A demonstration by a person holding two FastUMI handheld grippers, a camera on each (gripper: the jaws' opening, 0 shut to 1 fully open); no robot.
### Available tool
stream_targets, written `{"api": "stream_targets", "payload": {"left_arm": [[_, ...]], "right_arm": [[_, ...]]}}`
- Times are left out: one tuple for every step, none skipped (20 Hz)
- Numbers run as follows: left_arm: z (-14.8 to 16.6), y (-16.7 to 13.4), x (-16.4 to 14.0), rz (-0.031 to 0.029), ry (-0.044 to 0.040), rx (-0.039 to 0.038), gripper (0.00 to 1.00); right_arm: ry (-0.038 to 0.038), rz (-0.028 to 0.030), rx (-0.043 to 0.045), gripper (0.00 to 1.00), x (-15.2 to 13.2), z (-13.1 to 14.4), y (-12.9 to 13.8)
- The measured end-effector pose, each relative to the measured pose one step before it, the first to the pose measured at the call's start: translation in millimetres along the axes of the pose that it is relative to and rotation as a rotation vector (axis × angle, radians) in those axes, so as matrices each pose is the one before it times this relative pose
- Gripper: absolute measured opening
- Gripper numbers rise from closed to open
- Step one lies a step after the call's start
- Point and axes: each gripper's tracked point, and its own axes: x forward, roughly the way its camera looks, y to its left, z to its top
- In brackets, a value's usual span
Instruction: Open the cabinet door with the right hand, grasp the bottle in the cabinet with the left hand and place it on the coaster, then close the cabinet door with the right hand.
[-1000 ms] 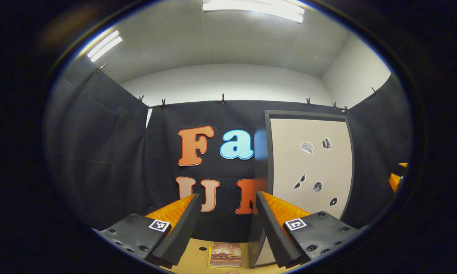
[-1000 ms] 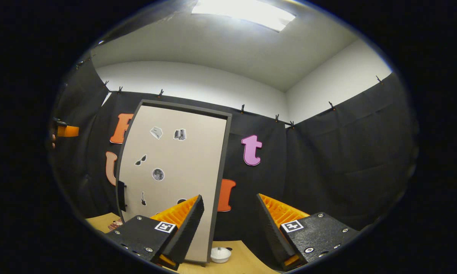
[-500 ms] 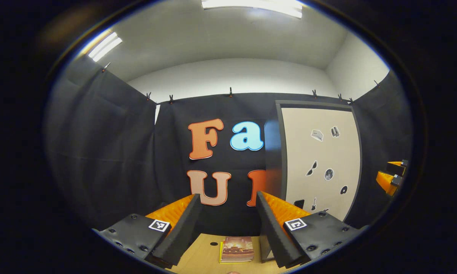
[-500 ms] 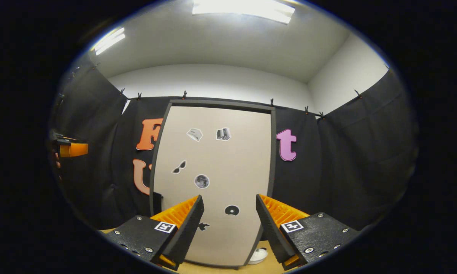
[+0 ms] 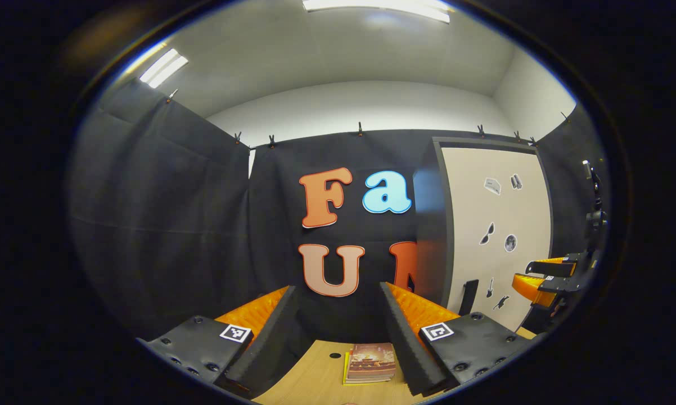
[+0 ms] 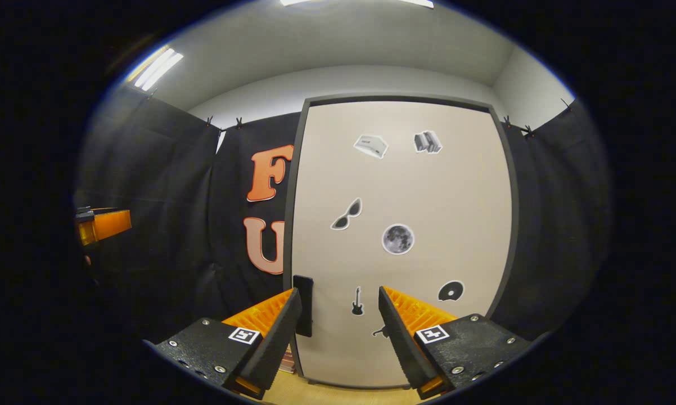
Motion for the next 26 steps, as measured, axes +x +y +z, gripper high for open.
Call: {"api": "stream_targets", "payload": {"left_arm": [[-1.91,7.16,-1.56,0.01498,0.00176,0.00208,0.92],[-1.14,7.79,-1.33,0.01618,-0.00082,0.00142,0.92],[-0.36,6.46,-1.03,0.01709,0.00021,0.00337,0.92],[-3.43,6.70,-0.56,0.01482,-0.00116,0.00469,0.94],[-1.49,6.20,-0.36,0.01749,0.00016,0.00627,0.92],[-0.76,6.28,-1.98,0.01187,-0.00078,0.00600,0.92],[-0.75,5.02,-0.20,0.01505,-0.00071,0.00629,0.92],[-1.67,5.35,-0.55,0.01101,0.00034,0.00293,0.92],[-1.60,3.63,-0.84,0.00860,0.00150,0.00131,0.92],[-1.43,0.61,1.23,0.00807,0.00252,0.00027,0.94],[-2.70,1.23,1.35,0.00676,0.00385,-0.00031,0.94],[-3.92,2.55,1.21,0.00763,0.00492,-0.00306,0.92],[-3.94,1.45,1.63,0.00338,0.00717,-0.00488,0.94],[-2.88,1.09,-0.14,0.00193,0.00660,-0.00643,0.94],[-2.97,-0.03,1.25,0.00036,0.00657,-0.00550,0.96],[-3.18,-0.47,0.35,-0.00083,0.00757,-0.00452,0.96],[-2.34,-0.88,1.74,-0.00428,0.00567,-0.00457,0.94],[-1.64,-1.54,0.44,-0.00618,0.00352,-0.00389,0.94],[-0.20,-3.22,0.97,-0.00541,0.00239,-0.00343,0.94],[-0.15,-3.27,0.14,-0.00792,0.00171,-0.00259,0.94],[-0.19,-3.07,0.95,-0.00700,0.00004,-0.00147,0.94],[-0.58,-4.25,3.24,-0.00795,-0.00109,-0.00178,0.94],[-0.51,-3.22,2.82,-0.00652,0.00005,-0.00366,0.94],[-1.37,-3.02,4.66,-0.00895,-0.00069,-0.00751,0.94],[-0.69,-3.54,3.72,-0.00954,0.00155,-0.00753,0.94],[-1.46,-3.17,2.26,-0.00735,0.00134,-0.00531,0.94]], "right_arm": [[0.01840,0.00955,0.00196,0.86,10.70,-6.20,7.46],[0.01882,0.00750,0.00314,0.86,10.55,-6.91,6.27],[0.01646,0.01207,0.00365,0.86,10.64,-7.37,6.55],[0.02823,0.00734,0.00576,0.86,11.24,-9.43,5.11],[0.03608,0.00995,0.00738,0.83,10.29,-10.54,4.11],[0.02118,0.01041,0.00855,0.81,10.77,-7.54,4.13],[0.01298,0.00321,0.00375,0.79,10.87,-5.26,1.13],[0.01102,-0.01003,0.00172,0.78,10.18,-4.54,-1.19],[0.00959,-0.01335,0.00349,0.76,9.97,-2.89,-1.42],[0.01027,-0.01443,0.00566,0.75,8.50,-4.24,-1.50],[0.00916,-0.00606,0.00310,0.70,6.26,-3.79,0.85],[0.00642,-0.00852,0.00045,0.67,5.15,-2.31,0.22],[0.00494,-0.00209,-0.00738,0.61,5.00,-2.94,2.60],[0.00174,-0.00234,-0.00667,0.57,2.61,-2.03,3.07],[-0.00294,-0.01097,-0.01048,0.47,-0.75,-0.96,-0.34],[-0.01126,-0.01317,-0.00874,0.41,-0.31,0.95,-1.90],[0.00111,-0.00492,0.00221,0.37,-1.21,-0.78,0.60],[-0.00093,0.00107,0.01907,0.36,-0.31,0.81,-0.64],[0.00889,0.00755,0.02304,0.33,-0.61,-1.01,-0.41],[0.00607,0.01067,0.01837,0.31,-0.98,-0.12,-0.20],[0.00697,0.00897,0.01043,0.28,-0.83,-0.29,0.57],[0.00345,0.00769,0.00075,0.27,-3.89,-0.09,0.80],[0.00728,0.00831,-0.00275,0.25,-3.99,-1.24,1.64],[0.00720,0.00894,-0.00157,0.24,-5.01,-2.10,2.08],[0.00692,0.01163,-0.00153,0.24,-6.79,-3.90,1.20],[0.00268,0.01711,0.00176,0.24,-9.59,-3.78,1.17]]}}
